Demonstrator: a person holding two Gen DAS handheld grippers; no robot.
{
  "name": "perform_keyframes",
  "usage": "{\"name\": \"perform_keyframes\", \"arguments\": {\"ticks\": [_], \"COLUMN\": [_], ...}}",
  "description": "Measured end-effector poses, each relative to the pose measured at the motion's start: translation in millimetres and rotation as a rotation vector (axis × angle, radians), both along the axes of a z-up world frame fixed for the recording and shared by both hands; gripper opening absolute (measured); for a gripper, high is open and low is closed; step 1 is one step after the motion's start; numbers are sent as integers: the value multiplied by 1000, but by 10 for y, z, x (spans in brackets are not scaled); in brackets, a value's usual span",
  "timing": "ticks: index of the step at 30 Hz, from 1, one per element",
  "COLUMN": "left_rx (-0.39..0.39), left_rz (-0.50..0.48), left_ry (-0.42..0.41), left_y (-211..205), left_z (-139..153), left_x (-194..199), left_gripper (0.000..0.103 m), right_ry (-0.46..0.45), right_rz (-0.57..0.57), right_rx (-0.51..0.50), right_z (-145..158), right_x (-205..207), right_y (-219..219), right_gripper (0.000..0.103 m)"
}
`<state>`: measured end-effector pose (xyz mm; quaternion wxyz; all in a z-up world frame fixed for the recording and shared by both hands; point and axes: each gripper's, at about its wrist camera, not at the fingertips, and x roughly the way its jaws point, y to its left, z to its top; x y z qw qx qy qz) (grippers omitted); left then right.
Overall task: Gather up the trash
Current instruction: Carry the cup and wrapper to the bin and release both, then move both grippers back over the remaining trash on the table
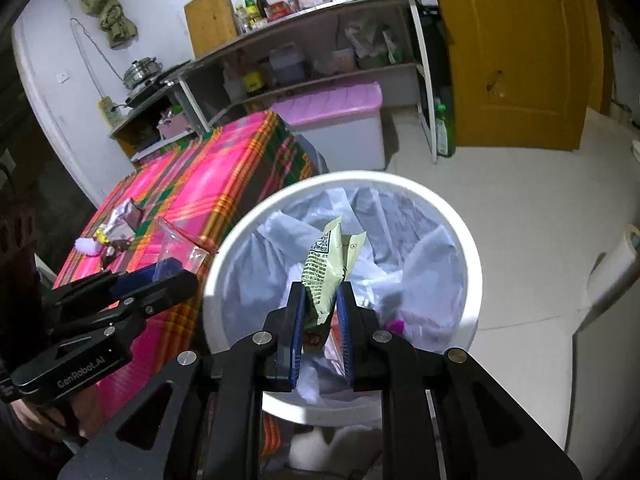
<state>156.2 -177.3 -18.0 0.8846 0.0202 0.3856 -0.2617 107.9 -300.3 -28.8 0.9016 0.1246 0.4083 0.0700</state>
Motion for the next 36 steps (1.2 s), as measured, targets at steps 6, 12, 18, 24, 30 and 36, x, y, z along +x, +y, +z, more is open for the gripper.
{"name": "perform_keyframes", "arguments": {"ticks": [6,12,18,24,30,36], "left_rx": [13,-9,-29,-61,-86,-98], "left_rz": [-14,-12,-6,19,78,129], "left_ry": [60,128,106,63,9,-55], "left_y": [-93,-96,-33,110,346,608], "left_z": [-182,-268,-209,-45,164,360], "left_x": [168,281,218,102,-56,-273], "left_gripper": [27,33,34,34,34,34], "right_ry": [68,84,47,1,-71,-136], "right_rz": [-8,-15,-13,-6,35,96], "right_rx": [15,13,11,21,15,-2], "right_z": [-205,-249,-134,39,289,506], "right_x": [112,153,120,27,-101,-223], "right_y": [-75,-91,-65,-6,167,454], "right_gripper": [20,23,31,31,31,33]}}
